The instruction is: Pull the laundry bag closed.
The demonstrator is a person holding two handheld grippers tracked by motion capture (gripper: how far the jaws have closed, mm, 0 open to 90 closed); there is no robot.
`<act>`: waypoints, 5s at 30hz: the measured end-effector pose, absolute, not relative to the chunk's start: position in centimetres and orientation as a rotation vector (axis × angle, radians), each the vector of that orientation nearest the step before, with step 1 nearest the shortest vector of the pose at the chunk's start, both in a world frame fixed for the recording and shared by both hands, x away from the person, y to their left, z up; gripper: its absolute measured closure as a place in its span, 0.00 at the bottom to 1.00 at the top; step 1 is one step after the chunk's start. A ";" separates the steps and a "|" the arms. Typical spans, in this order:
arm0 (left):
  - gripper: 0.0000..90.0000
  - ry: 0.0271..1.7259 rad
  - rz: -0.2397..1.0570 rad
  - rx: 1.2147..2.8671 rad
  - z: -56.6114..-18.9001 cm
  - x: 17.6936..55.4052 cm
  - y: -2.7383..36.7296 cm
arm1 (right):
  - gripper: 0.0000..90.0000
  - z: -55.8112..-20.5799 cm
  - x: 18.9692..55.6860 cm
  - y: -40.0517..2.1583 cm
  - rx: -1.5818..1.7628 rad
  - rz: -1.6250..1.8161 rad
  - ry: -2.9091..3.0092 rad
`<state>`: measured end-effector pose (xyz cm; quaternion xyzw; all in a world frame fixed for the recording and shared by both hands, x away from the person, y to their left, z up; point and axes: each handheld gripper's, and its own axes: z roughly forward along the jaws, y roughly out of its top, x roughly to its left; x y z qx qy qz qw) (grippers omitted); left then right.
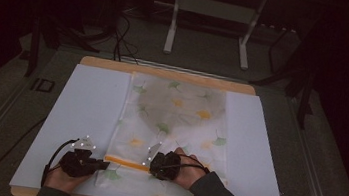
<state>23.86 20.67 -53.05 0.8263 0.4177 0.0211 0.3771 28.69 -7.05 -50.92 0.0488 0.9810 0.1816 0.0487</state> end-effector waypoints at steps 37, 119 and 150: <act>0.98 1.071 0.061 2.112 -53.1 23.8 20.7 | 0.94 -50.7 28.7 -9.1 0.175 0.501 2.997; 0.98 1.079 0.061 2.111 -53.1 23.8 20.9 | 0.94 -50.8 29.0 -15.3 0.286 0.543 2.987; 0.98 1.083 0.057 2.106 -53.2 23.8 21.0 | 0.94 -50.5 29.1 -18.0 0.336 0.481 2.981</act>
